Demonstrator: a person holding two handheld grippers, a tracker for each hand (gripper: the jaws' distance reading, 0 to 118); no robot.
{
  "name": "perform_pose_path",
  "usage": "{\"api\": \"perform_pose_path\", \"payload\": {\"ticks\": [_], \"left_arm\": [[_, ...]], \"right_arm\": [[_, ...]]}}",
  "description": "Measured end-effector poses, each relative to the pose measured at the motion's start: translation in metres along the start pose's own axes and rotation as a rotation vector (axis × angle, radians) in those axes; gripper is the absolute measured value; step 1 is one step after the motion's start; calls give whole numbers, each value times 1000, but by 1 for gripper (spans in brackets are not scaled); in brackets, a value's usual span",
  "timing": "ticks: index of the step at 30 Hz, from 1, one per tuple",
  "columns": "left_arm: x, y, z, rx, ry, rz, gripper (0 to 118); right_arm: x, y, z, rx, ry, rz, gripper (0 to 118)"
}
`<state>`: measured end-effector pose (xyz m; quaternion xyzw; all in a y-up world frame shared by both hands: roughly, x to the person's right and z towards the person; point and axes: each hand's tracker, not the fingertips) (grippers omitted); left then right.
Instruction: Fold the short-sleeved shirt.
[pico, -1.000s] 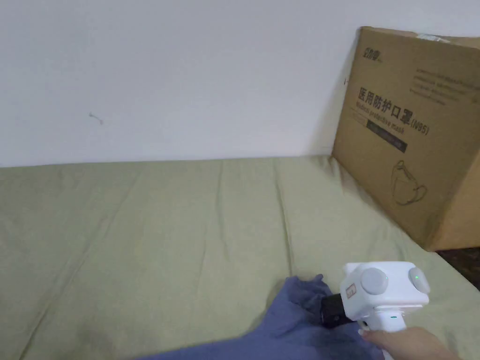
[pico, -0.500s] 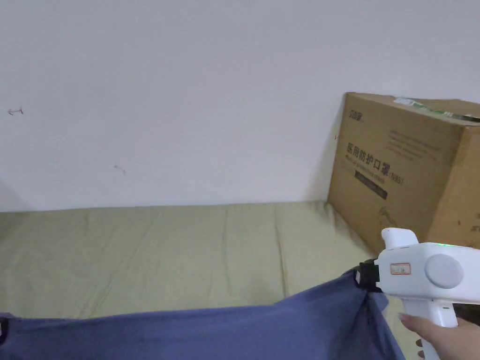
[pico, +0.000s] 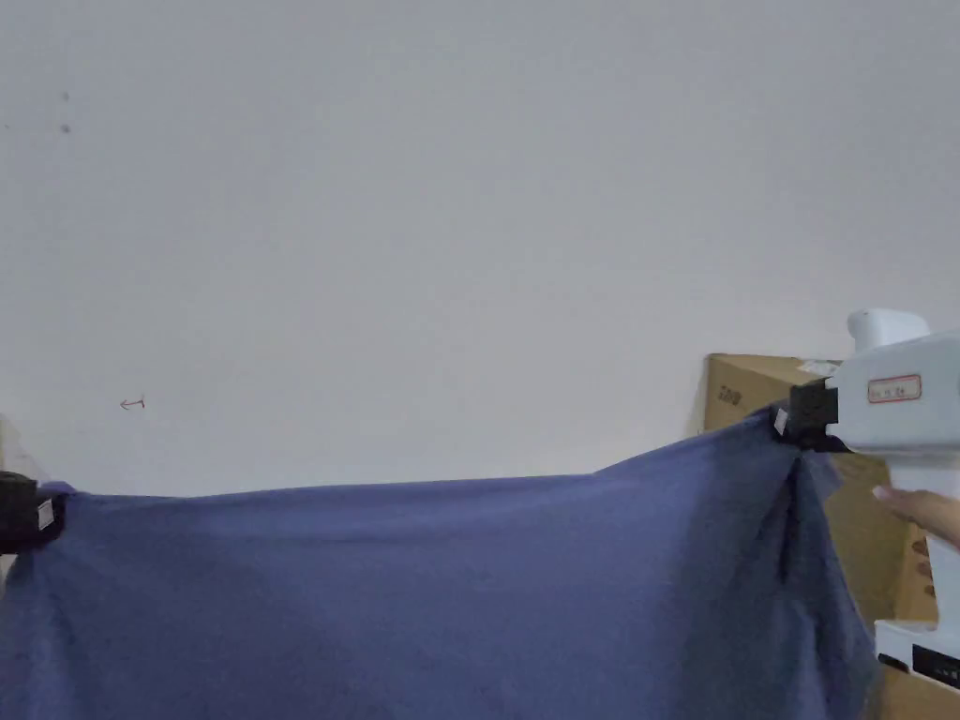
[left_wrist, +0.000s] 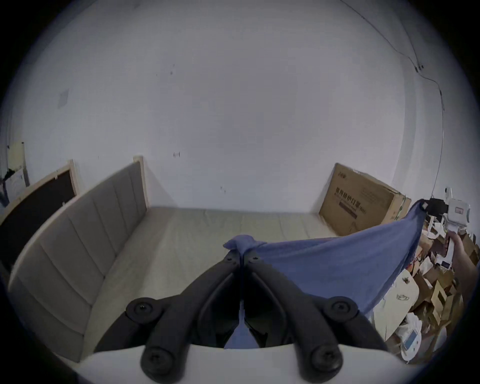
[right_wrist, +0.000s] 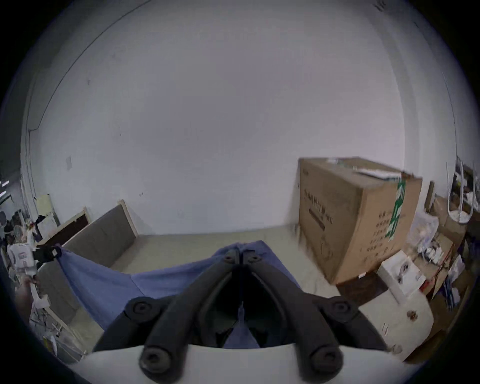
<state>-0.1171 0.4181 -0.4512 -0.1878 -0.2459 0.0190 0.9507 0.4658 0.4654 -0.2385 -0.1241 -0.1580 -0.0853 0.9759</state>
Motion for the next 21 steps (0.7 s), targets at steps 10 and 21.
{"api": "perform_pose_path", "payload": {"ticks": [10,21], "left_arm": [[2,93,-45,108,66,-66,0],[-5,150,-142,310,175,32,0]], "right_arm": [[-22,106,-51,105,-38,-27,0],[-36,137,-150,201,-69,17,0]]}}
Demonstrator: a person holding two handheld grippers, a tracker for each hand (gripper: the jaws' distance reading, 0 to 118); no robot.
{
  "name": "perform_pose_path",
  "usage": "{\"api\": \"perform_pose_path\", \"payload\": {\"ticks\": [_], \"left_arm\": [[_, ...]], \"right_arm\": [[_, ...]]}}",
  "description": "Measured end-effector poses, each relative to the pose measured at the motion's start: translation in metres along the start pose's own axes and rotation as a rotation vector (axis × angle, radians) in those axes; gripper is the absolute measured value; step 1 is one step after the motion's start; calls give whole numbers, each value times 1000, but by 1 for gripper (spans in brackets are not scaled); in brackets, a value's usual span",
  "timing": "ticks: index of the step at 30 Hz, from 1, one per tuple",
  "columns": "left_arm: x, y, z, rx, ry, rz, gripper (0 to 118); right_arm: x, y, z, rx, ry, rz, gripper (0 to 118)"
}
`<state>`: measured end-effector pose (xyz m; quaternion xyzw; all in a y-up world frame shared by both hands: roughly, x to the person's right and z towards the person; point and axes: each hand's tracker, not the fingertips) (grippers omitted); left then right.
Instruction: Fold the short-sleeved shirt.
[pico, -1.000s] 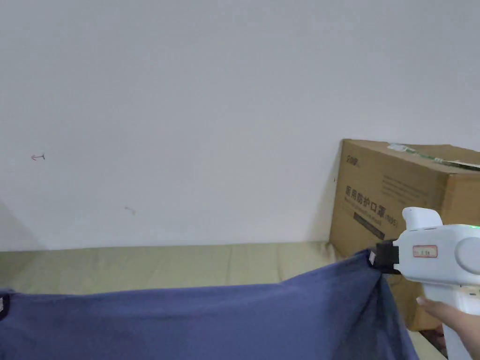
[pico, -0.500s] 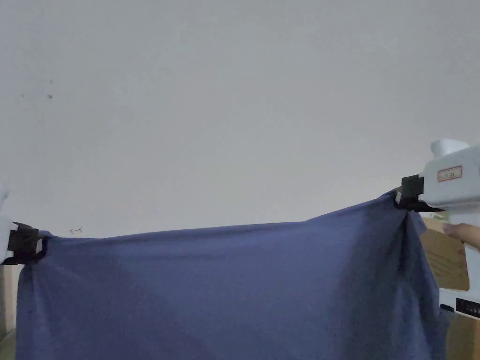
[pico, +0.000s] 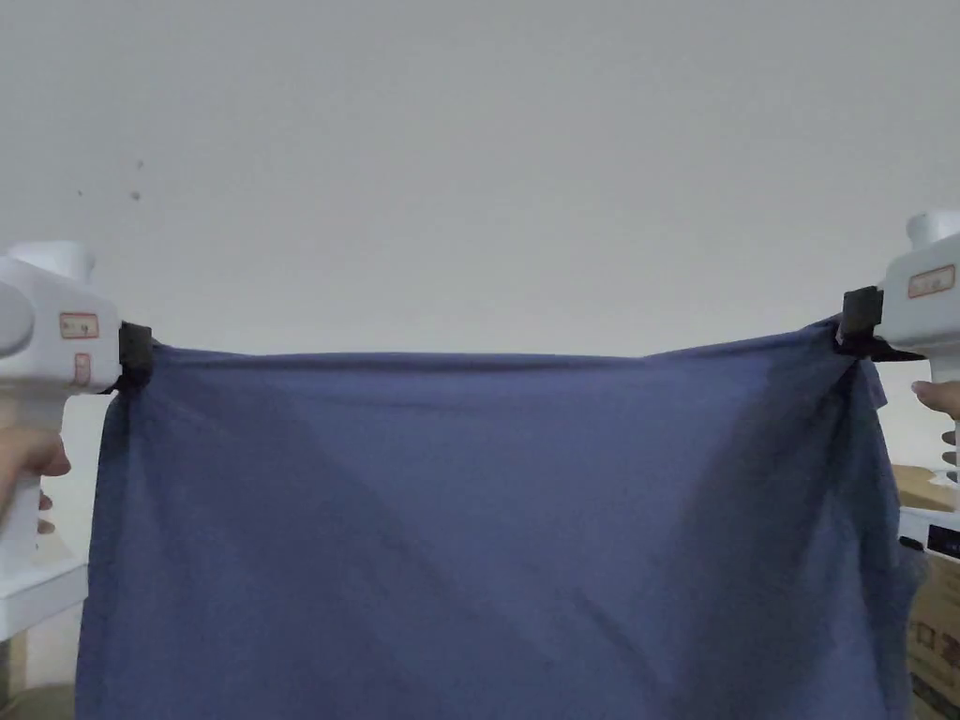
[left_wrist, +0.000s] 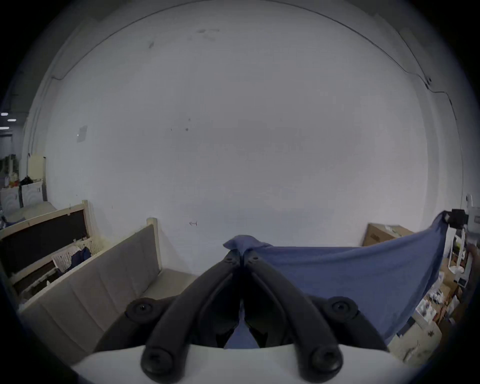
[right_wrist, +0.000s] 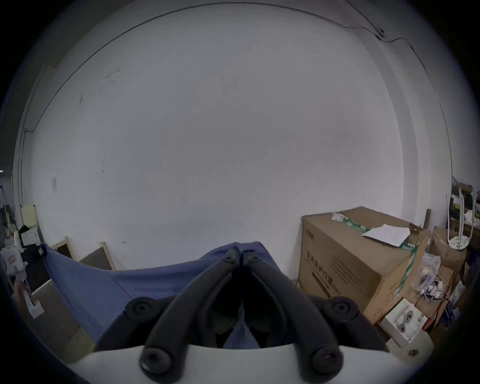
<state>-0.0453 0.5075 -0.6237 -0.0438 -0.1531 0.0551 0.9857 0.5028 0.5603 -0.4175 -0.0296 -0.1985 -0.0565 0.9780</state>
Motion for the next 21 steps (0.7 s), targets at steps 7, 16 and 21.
{"api": "perform_pose_path", "payload": {"ticks": [7,16,21], "left_arm": [[4,-46,-50,-2,20,-6,0],[-19,-240,-83,-528,13,-11,0],[-52,-398,-31,-965,-31,20,0]], "right_arm": [[-3,-49,-44,20,-35,55,0],[26,-266,-88,-473,-61,13,0],[61,-439,-44,-879,-67,57,0]]}}
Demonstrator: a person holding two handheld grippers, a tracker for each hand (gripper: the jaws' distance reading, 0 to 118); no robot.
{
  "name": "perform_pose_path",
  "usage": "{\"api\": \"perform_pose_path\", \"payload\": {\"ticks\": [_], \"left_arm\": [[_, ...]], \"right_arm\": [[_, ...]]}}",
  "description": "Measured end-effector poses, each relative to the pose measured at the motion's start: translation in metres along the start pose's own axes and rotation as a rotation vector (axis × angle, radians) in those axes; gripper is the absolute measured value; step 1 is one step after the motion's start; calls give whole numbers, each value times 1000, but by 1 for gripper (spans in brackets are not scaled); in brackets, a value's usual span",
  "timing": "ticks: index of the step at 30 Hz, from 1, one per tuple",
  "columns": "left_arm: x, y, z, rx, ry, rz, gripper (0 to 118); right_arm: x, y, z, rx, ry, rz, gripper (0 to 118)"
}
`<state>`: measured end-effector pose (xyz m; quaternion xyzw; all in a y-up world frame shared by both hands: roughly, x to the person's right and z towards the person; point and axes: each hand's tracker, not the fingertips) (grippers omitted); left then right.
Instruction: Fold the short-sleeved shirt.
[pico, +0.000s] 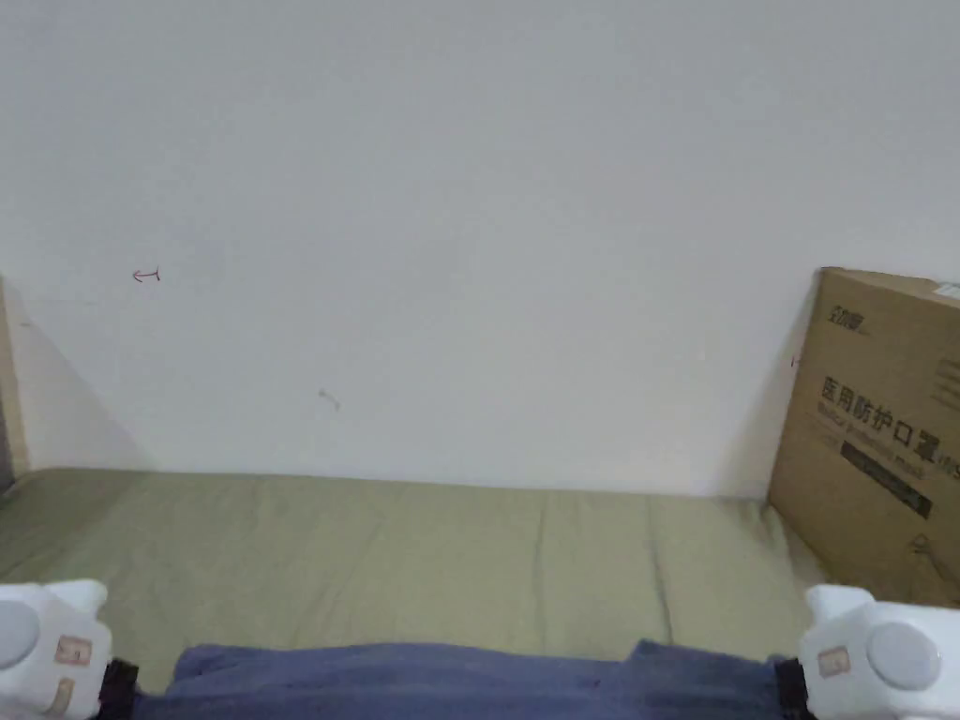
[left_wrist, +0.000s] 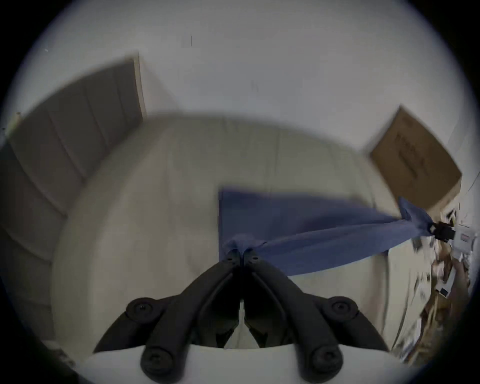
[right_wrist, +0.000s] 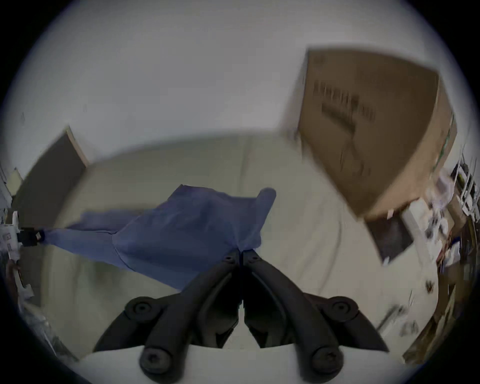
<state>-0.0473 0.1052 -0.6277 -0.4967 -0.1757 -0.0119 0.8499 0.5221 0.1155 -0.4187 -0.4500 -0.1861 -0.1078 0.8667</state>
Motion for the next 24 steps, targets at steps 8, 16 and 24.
{"api": "perform_pose_path", "payload": {"ticks": [8,16,24], "left_arm": [[-59,-184,13,-214,-77,-33,0],[-59,-274,82,-244,-108,-37,0],[-67,-305,106,-251,-103,-59,0]], "right_arm": [[39,-209,15,-313,84,142,0],[69,-293,80,-380,178,70,0],[72,-327,107,-414,200,99,0]]}}
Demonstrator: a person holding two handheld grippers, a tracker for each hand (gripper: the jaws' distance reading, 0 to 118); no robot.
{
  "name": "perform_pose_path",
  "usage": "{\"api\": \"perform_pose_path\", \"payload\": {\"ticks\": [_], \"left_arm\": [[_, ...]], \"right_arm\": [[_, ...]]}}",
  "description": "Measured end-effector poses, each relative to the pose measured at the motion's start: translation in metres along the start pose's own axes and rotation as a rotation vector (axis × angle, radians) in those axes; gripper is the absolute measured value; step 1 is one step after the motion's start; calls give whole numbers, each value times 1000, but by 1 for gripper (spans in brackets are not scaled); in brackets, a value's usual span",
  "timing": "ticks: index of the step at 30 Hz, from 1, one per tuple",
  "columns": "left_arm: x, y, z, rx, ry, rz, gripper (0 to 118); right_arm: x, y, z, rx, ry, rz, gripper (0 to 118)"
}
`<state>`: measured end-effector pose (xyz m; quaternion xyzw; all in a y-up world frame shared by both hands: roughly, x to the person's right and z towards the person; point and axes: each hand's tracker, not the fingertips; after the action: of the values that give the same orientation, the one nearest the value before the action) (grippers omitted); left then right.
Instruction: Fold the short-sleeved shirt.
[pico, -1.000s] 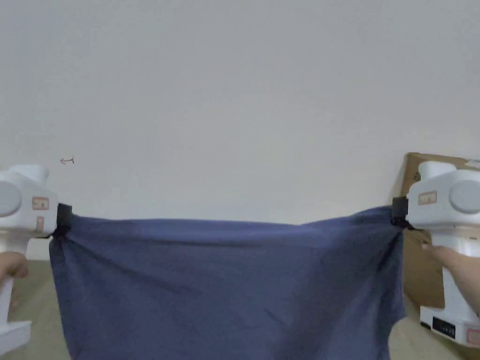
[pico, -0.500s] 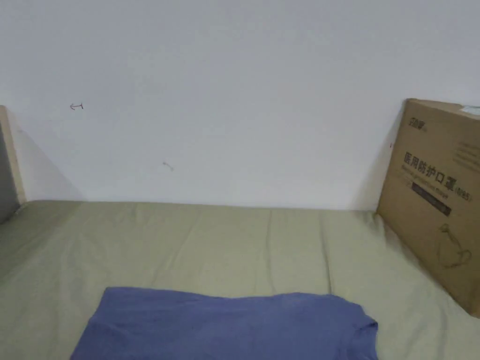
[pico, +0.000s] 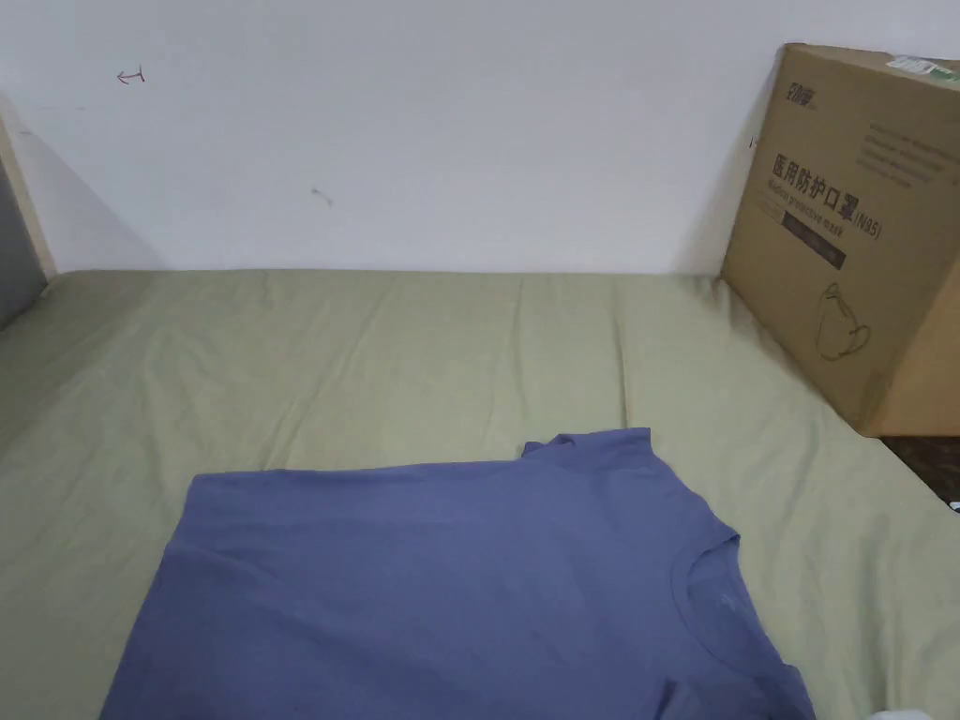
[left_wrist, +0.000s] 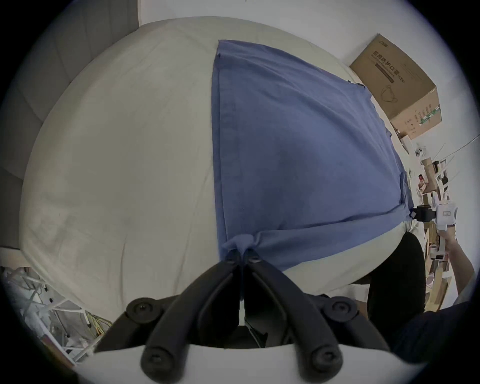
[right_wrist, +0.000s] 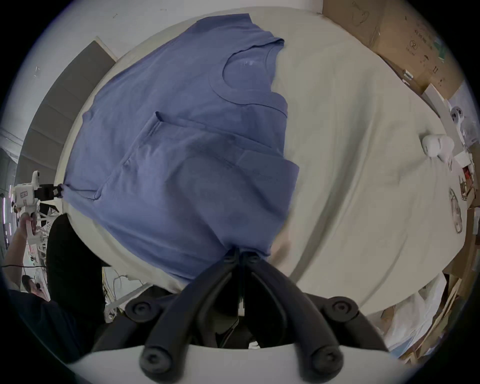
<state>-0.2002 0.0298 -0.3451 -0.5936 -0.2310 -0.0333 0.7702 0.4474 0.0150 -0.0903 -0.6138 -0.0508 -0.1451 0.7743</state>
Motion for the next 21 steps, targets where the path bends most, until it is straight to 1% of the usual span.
{"api": "perform_pose_path", "payload": {"ticks": [5,6,7,8,9,10,11,12,14,15,17,18,20,21], "left_arm": [[4,1,11,2,9,-11,0],[4,1,13,6,7,-11,0],[6,0,16,15,0,-8,1],[8,-1,20,36,-13,-6,5],[10,-3,23,55,-21,-4,17],[11,-4,26,72,-21,9,55],[13,-5,28,80,-17,32,83],[14,-5,30,75,-23,48,97],[16,-5,37,72,-110,96,98],[18,-3,41,87,-137,110,99],[28,3,55,121,-122,124,99],[34,5,62,147,-113,121,99],[46,11,83,227,-81,102,100],[52,12,91,260,-52,93,101]], "right_arm": [[-5,-7,8,-48,14,2,0],[-6,-8,9,-40,10,-7,5],[-8,-9,10,-23,3,-31,33],[-9,-10,10,-18,2,-49,66],[-11,-11,10,-11,-10,-61,93],[-15,-14,9,2,-35,-71,105],[-19,-15,10,20,-48,-80,105],[-21,-16,12,35,-46,-94,105],[-29,-14,18,50,-15,-151,105],[-33,-12,21,58,-9,-165,105],[-45,-5,37,78,-7,-165,105],[-51,-2,46,125,-18,-160,105],[-66,6,72,253,-87,-143,105],[-71,9,81,292,-103,-142,105]]}}
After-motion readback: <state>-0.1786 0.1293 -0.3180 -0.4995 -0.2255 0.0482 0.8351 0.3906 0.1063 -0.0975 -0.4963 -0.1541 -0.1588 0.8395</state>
